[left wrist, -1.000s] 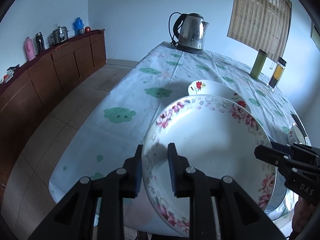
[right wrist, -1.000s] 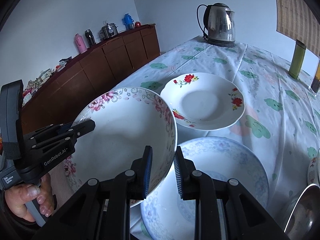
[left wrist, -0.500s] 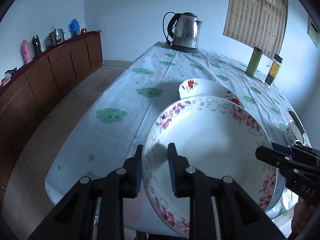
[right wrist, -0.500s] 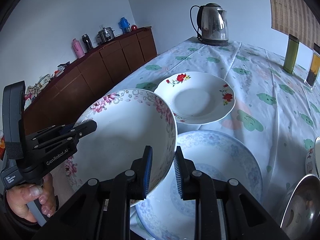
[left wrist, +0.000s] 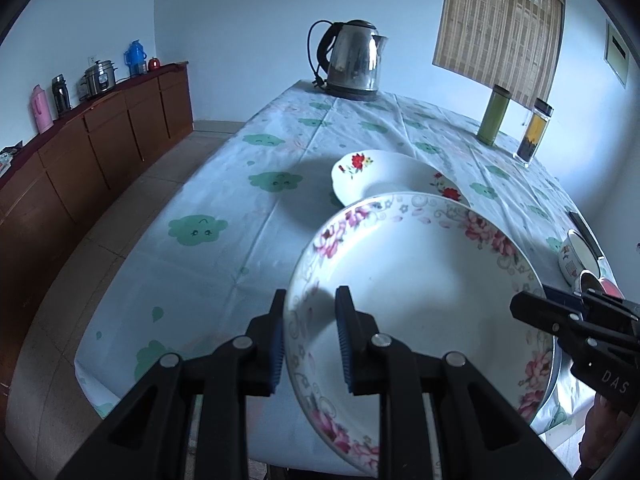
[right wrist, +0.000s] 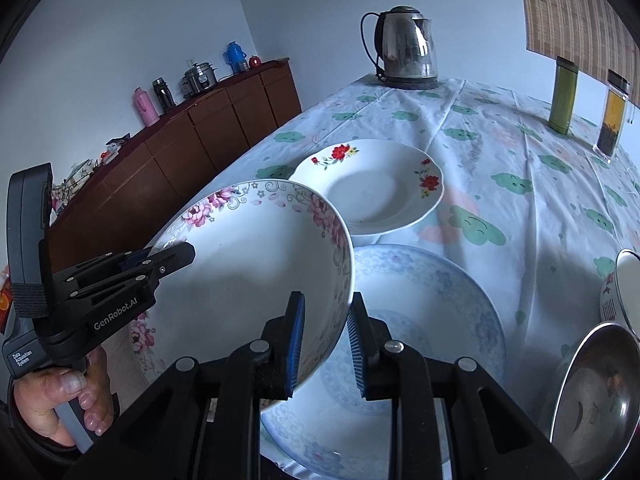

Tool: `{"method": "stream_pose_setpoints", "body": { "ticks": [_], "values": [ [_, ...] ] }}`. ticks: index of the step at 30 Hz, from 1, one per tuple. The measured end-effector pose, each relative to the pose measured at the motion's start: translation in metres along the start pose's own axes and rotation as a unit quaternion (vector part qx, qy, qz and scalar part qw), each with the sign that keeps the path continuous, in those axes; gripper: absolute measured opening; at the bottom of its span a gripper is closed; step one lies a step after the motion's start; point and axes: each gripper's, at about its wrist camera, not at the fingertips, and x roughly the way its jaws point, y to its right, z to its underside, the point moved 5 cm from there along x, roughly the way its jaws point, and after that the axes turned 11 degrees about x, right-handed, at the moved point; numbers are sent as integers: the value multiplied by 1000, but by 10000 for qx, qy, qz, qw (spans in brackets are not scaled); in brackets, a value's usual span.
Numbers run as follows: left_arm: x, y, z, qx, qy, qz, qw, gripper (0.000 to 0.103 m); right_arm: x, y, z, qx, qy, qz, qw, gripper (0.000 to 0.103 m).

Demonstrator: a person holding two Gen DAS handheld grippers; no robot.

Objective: Organize plates and bowls
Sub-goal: 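Carry the pink-floral plate with both grippers over the blue-patterned plate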

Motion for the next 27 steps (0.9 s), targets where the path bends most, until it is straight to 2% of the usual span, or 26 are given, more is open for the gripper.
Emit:
{"method": "stream_pose_setpoints", "body": {
  "ticks": [27],
  "values": [
    [1,43,-5,345,-1,288,9990,20,-18,36,7,254,179,352,9989,24]
  ]
}}
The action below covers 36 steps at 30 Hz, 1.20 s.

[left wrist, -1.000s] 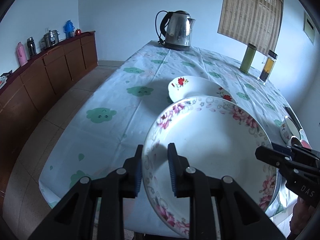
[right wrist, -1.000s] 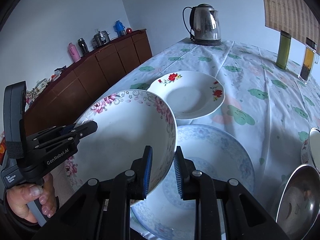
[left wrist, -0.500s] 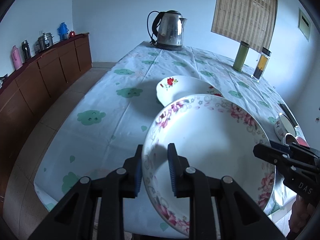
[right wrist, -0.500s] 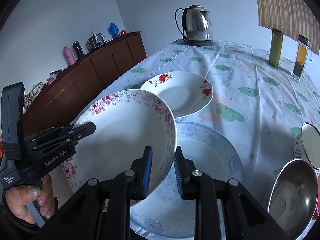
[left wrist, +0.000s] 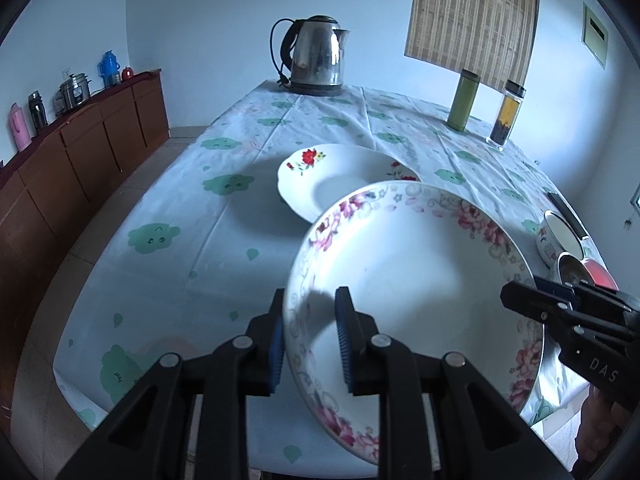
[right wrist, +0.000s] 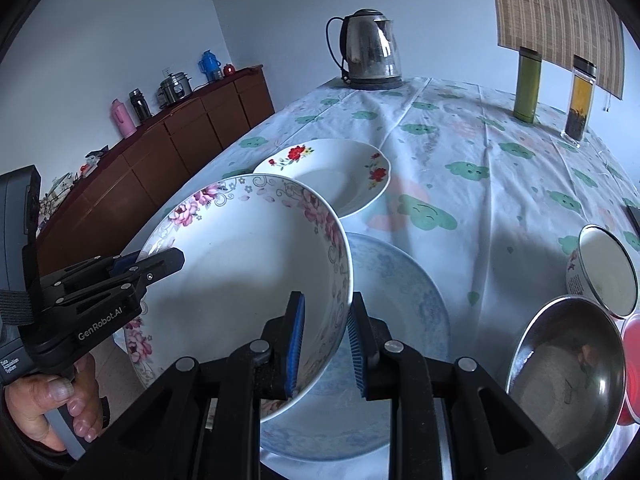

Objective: Organize plates and bowls
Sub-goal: 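Carry the pink-floral plate with both grippers over the blue-patterned plate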

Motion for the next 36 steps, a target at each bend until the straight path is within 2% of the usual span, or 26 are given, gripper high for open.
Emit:
{"method": "stream_pose_setpoints", "body": {
  "ticks": [36],
  "values": [
    [20,36,-6,345,-158,166,9991,20,-1,38,9,253,41,324,9991,24]
  ]
}}
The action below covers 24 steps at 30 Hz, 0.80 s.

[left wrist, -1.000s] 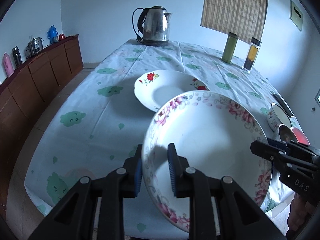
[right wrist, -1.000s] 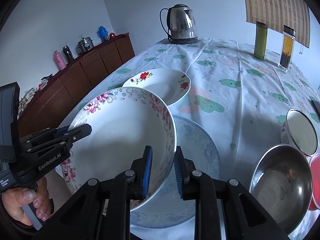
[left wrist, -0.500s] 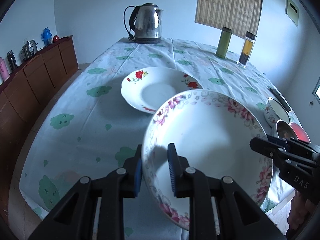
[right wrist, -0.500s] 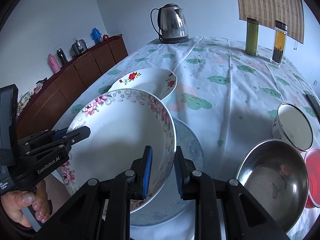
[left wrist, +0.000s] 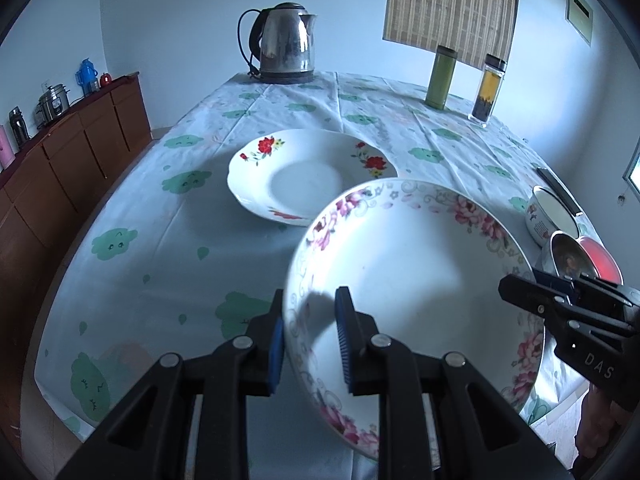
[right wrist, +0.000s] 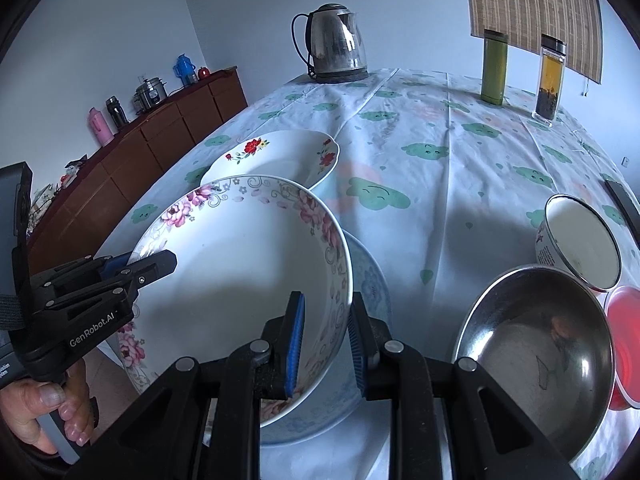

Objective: Organize plates and bowls
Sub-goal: 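Carry the pink-floral plate with both grippers over the blue-patterned plate, then lower the pink-floral plate with both grippers onto the blue-patterned plate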

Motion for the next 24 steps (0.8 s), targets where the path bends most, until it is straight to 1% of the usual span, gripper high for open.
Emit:
{"method": "stream_pose_setpoints", "body": {
  "ticks": [24],
  "values": [
    [6,11,-2,88,-49,96,9999,21,-4,12,0,90,21,92,9999,24]
  ]
}}
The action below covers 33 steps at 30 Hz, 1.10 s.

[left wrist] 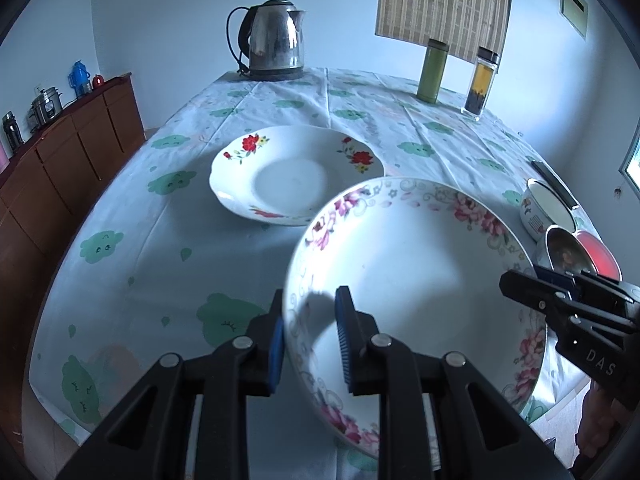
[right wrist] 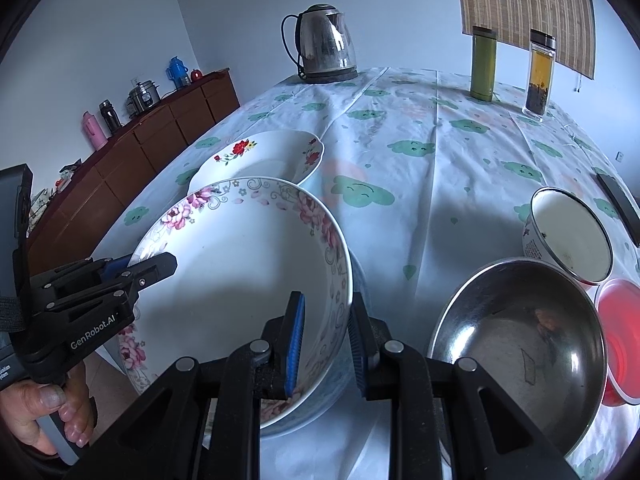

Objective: Organize plates and bowls
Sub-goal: 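Lower the pink-floral plate with both grippers onto the blue-patterned plate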

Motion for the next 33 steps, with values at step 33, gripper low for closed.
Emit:
{"method": "stream_pose_setpoints", "body": {
  "ticks": [33],
  "values": [
    [6,10,-1,162,-68,-54,9998,21,3,4,3,-118,22,317,9994,25]
  ]
}}
